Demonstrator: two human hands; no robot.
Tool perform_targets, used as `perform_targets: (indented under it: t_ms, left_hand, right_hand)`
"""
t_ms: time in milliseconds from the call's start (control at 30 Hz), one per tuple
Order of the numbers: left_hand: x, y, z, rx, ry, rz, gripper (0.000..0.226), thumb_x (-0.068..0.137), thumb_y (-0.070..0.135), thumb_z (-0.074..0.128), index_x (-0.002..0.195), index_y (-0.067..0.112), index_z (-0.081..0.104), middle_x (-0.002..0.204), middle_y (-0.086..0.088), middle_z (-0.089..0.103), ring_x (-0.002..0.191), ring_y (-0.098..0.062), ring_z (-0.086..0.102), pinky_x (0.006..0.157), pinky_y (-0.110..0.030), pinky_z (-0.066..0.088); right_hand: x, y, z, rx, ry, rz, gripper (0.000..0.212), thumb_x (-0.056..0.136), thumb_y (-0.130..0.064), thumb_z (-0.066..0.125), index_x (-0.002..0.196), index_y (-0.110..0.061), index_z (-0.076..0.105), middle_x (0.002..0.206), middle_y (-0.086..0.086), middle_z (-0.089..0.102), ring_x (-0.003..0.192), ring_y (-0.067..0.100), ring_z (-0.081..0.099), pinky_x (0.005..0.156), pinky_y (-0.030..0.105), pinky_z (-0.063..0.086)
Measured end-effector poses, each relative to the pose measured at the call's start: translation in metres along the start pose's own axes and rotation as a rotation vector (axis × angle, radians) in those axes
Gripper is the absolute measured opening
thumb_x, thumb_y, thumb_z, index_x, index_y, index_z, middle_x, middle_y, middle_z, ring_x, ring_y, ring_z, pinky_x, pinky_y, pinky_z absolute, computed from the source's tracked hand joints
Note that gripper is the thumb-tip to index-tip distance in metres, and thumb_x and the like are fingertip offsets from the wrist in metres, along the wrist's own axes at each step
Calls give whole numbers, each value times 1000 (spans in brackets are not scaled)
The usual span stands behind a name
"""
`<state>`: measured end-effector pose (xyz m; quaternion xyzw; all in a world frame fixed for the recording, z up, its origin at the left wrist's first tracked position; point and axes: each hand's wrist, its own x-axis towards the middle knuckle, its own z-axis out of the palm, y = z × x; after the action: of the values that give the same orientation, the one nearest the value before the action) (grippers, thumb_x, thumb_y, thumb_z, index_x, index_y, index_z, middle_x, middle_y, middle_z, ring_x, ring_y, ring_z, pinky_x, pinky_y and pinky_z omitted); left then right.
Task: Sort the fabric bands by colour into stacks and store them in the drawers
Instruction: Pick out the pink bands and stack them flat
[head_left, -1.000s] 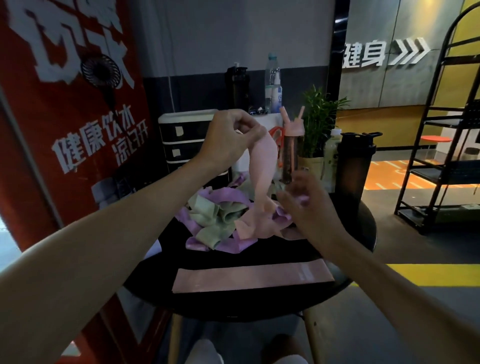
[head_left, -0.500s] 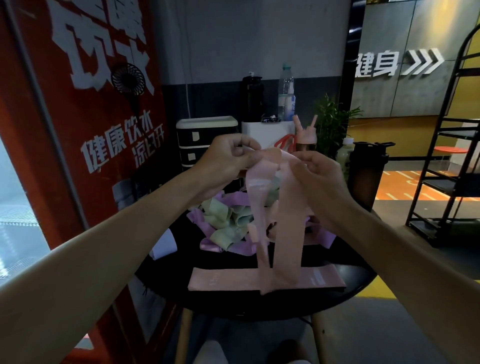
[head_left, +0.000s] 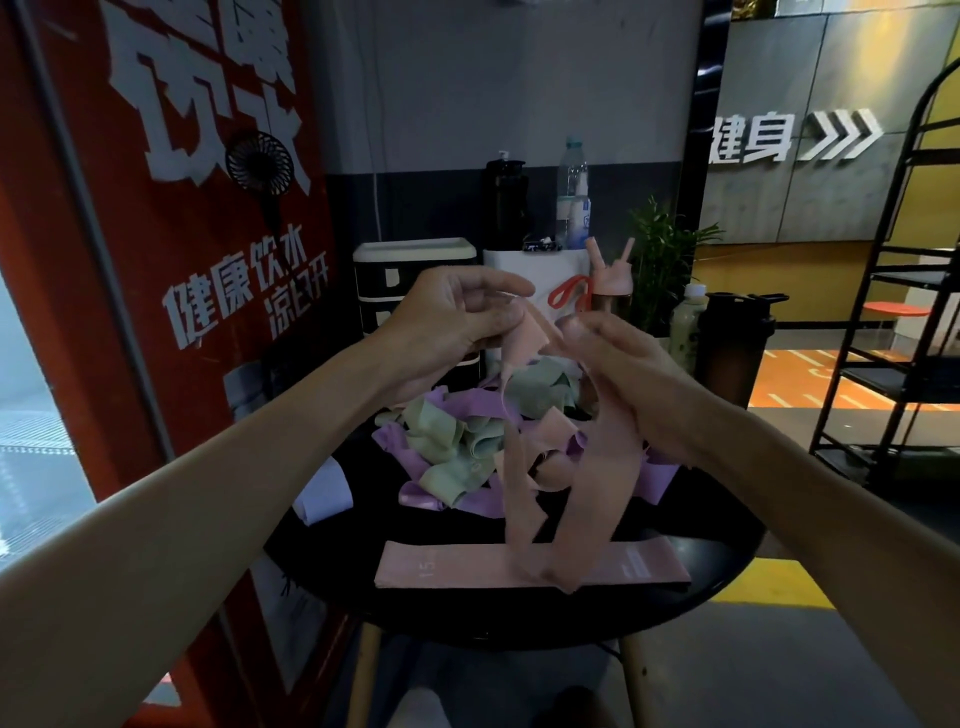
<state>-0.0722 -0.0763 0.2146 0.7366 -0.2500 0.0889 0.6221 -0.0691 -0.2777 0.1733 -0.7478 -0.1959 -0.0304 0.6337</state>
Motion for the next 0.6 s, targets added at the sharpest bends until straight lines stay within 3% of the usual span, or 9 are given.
perform_targets:
  t_ms: [100, 200, 333, 400, 500, 600]
  left_hand:
    - [-1, 1, -2, 63, -19, -5, 20, 93, 0, 61, 106, 13, 70, 100, -13, 71, 98, -24, 64, 100, -50, 49]
    - [-3, 0, -3, 68, -34, -19, 21, 94, 1, 61, 104, 16, 71, 97, -12, 71, 98, -27, 61, 104, -60, 42]
    - [-3, 2, -4, 54, -40, -29, 22, 96, 2, 59, 104, 18, 73, 94, -2, 73, 95, -20, 63, 100, -52, 46]
    - [-3, 3, -4, 31, -50, -23, 22, 96, 3, 59, 105, 18, 73, 95, -1, 73, 96, -19, 63, 95, -45, 45]
    - [-1, 5, -5, 21, -39, -14, 23, 95, 3, 61, 103, 20, 74, 96, -1, 74, 97, -18, 64, 97, -45, 46]
    - [1, 7, -5, 64, 27, -1, 20, 92, 6, 66, 101, 21, 75, 98, -4, 76, 98, -18, 68, 99, -43, 50]
  right_hand:
    - [0, 1, -4, -171, 52, -137, 21, 84, -42, 72, 93, -23, 72, 81, 2, 56, 71, 13, 52, 68, 34, 41]
    - [0, 1, -5, -148, 94, -199, 19, 93, -25, 62, 84, -13, 74, 78, 5, 61, 73, 14, 54, 68, 32, 42]
    - [1, 0, -7, 28, 117, -117, 15, 95, -9, 58, 104, -7, 70, 81, 7, 71, 73, 18, 66, 65, 29, 52]
    - [2, -3, -8, 126, 93, -51, 12, 95, -9, 58, 100, -6, 68, 82, 11, 70, 73, 22, 63, 66, 33, 49]
    - [6, -3, -8, -105, 150, -76, 14, 92, 0, 59, 91, -10, 68, 90, 13, 68, 80, 19, 62, 72, 32, 52]
    - [7, -4, -4, -208, 246, -132, 13, 90, -3, 62, 97, -13, 67, 100, 13, 68, 86, 14, 62, 84, 33, 53]
